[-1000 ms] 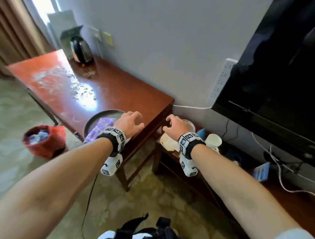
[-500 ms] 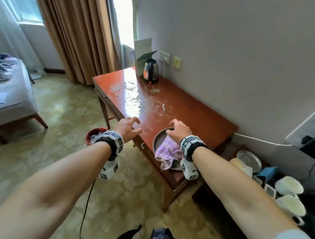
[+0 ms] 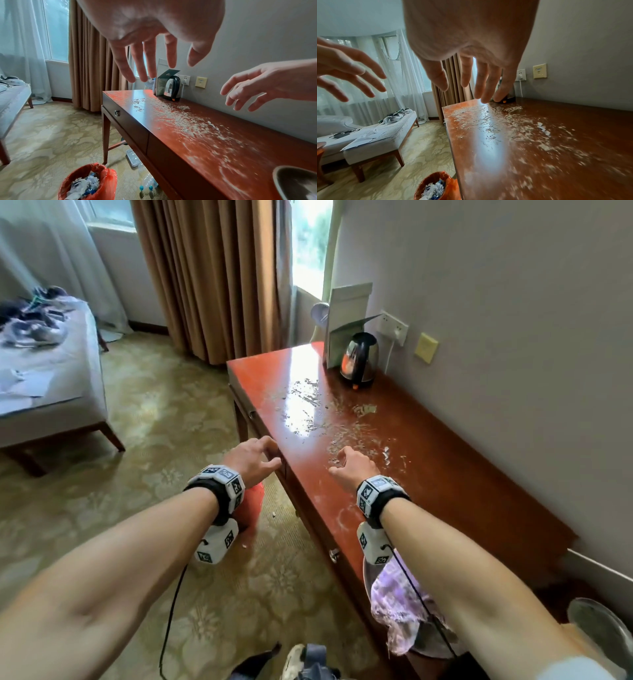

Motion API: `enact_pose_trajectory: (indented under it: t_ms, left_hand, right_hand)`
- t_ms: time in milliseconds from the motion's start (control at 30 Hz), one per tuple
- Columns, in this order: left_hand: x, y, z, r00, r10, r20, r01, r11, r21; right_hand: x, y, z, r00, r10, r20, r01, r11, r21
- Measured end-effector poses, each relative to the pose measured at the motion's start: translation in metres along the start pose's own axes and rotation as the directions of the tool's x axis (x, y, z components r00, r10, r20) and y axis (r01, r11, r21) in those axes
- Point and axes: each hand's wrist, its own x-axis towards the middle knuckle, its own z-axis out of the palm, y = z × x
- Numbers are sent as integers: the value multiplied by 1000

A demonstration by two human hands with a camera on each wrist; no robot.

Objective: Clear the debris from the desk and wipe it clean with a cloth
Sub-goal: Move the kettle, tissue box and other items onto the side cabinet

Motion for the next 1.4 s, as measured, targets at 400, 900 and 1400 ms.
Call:
enact_pose_trajectory:
  t_ms: [400,900,1400]
  left_hand:
    - [178,-61,-42,999,30,38,-29,999,-33]
    - [370,-75,-62,968,228,107,-206,962,-180]
    - [508,-21,-61,969,212,130,-200,974,-103]
  right_hand:
    - [155,-65,-5,996,92,-2,-92,996,20]
    - [289,-109,1,893,441,-90,-399,868,296]
    - [385,-62,-44,817,549,-177,-457,804,380]
